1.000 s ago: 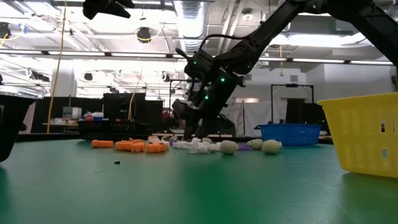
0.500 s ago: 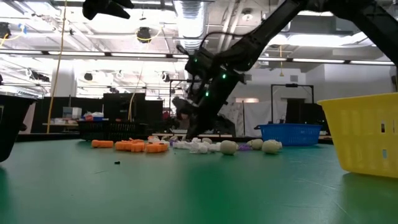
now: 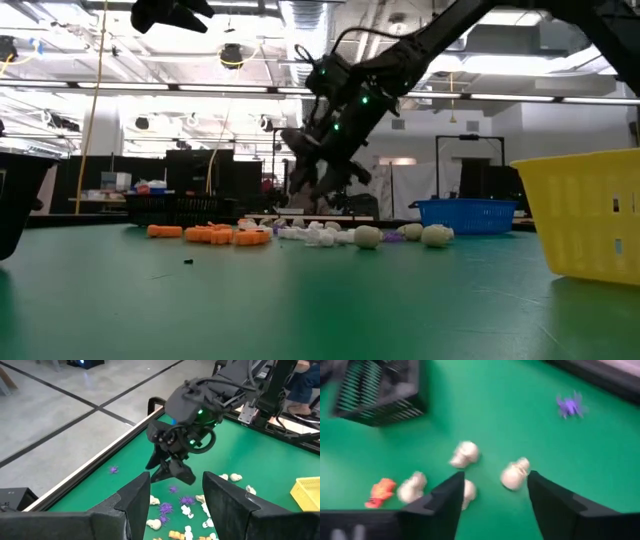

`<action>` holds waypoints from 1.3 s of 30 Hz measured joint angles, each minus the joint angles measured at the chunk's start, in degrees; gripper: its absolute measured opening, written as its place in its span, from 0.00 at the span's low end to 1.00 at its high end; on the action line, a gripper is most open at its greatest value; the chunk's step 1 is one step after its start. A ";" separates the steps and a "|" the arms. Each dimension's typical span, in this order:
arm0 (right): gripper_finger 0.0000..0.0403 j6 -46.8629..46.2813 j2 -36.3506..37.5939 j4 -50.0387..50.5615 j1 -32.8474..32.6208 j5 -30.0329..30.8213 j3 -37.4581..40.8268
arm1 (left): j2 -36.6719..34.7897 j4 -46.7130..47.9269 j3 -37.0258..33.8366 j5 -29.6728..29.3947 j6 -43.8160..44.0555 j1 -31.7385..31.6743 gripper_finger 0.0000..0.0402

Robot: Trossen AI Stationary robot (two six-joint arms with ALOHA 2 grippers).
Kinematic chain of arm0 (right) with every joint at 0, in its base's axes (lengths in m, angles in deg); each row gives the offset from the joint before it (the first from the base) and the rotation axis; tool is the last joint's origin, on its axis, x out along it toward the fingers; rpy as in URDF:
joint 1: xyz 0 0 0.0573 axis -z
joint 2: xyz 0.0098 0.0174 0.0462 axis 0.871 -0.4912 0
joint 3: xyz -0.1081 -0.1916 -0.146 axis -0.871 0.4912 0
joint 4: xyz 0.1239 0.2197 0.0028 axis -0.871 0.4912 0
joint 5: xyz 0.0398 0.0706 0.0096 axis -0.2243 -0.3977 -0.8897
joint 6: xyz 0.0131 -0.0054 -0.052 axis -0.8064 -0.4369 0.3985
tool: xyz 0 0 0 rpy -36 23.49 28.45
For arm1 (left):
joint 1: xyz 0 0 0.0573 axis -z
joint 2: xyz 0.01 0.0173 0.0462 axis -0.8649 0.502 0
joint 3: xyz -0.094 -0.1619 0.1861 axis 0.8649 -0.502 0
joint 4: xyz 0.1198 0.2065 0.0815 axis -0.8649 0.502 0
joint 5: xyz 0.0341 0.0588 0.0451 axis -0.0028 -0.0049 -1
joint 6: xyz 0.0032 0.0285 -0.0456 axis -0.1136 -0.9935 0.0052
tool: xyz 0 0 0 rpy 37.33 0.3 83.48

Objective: Sort Halloween decoration
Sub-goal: Put the skull toy into the blue basket

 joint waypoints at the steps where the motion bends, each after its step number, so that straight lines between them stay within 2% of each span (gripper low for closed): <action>1: 0.65 -0.34 -0.63 -0.66 0.20 0.76 0.03 | 0.00 0.06 0.00 -0.05 0.00 0.00 0.43; 16: 0.57 -4.54 -2.43 -3.65 0.22 4.59 -0.06 | -3.04 0.10 0.00 -0.59 0.87 0.00 0.43; 23: 0.56 -5.38 -2.43 -3.58 -0.24 4.63 -0.06 | -5.25 -0.03 0.00 -0.67 1.01 0.00 0.43; 39: 0.56 -9.24 -2.43 -0.31 0.26 4.63 -0.08 | -5.29 0.01 0.00 -0.47 0.62 0.00 0.43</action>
